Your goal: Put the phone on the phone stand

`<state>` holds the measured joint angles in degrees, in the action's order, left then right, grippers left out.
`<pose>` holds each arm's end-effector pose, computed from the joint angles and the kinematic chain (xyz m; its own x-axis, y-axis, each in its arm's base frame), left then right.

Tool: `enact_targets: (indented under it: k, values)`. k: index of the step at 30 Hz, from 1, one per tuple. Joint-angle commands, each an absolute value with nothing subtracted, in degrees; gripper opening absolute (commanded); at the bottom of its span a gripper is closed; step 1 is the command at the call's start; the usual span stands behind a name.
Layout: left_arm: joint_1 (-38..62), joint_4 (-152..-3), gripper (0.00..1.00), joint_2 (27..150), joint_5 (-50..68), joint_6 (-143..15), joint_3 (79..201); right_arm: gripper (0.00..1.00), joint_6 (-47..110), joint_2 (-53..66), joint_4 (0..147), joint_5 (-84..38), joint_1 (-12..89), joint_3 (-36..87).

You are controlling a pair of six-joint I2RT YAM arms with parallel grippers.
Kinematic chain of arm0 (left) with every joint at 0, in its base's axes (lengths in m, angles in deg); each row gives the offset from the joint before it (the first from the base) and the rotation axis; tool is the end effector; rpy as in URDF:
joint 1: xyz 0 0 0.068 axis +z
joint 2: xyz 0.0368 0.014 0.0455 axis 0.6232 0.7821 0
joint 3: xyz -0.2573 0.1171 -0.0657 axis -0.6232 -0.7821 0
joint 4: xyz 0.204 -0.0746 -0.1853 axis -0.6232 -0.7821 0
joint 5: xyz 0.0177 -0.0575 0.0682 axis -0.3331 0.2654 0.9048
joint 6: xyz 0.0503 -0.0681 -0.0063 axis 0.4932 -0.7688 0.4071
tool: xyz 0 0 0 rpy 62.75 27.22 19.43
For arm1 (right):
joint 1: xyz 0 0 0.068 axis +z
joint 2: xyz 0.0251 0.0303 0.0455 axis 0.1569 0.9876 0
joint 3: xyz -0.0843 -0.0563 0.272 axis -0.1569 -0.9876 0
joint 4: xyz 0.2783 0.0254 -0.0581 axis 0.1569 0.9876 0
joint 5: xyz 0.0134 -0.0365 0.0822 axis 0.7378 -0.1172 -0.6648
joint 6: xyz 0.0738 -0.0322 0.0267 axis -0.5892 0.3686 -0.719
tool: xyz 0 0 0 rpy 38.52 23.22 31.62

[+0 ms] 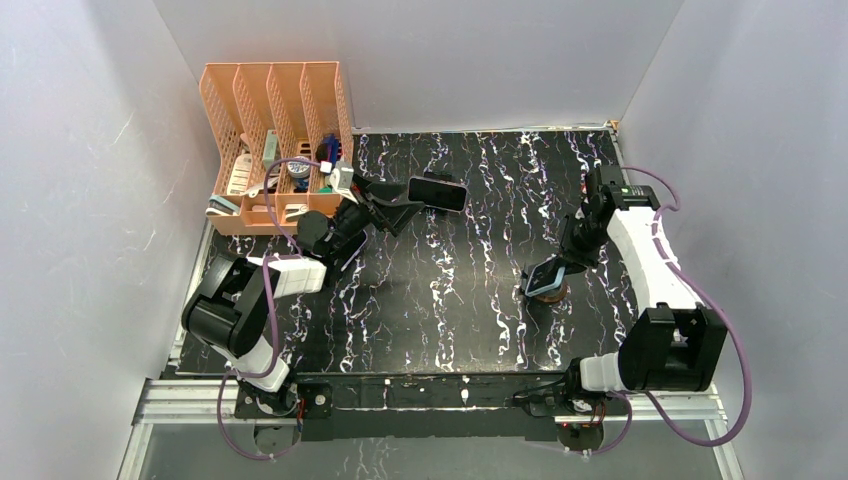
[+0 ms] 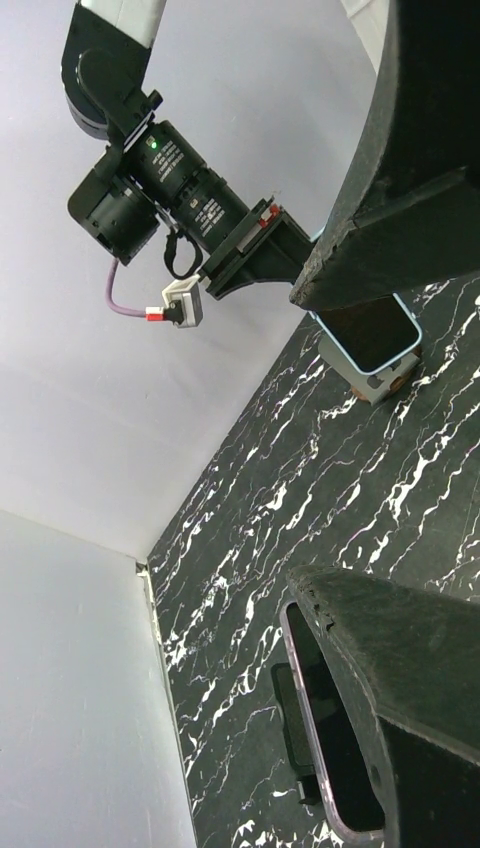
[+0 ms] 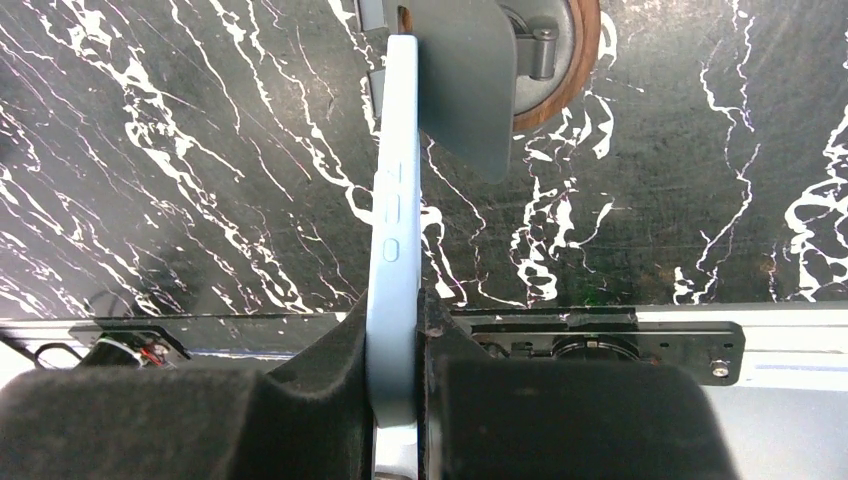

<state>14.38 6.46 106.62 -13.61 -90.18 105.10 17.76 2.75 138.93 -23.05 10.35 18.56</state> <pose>0.3092 -0.1805 0.2737 -0.1053 -0.5343 -0.8387 0.8767 0.3482 -0.3319 0.2737 0.0157 0.2639 -0.9222 0.3295 -0.2023 0.2885 0.9348 0.2074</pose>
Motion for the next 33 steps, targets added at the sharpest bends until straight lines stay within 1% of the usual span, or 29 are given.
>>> enact_targets:
  k: [1, 15, 16, 24, 33]
  values:
    - [14.6, 9.1, 0.95, 104.9, -14.6, -89.5, 105.0, 0.01, 19.1, 4.1, 135.2, -23.7, 9.6, 18.8]
    - [15.0, 9.8, 0.94, 106.0, -15.8, -90.5, 105.5, 0.01, 21.4, 7.8, 133.4, -24.0, 9.6, 20.8]
    - [15.0, 9.9, 0.94, 106.1, -15.9, -90.6, 105.5, 0.01, 21.3, 7.8, 133.0, -24.0, 8.1, 20.5]
    - [15.1, 10.7, 0.94, 107.3, -16.7, -91.6, 105.9, 0.01, 21.4, 8.7, 131.5, -23.7, 6.3, 20.6]
    - [15.6, 12.4, 0.94, 108.7, -17.0, -93.1, 106.3, 0.01, 20.1, 6.4, 132.0, -27.3, 6.1, 24.7]
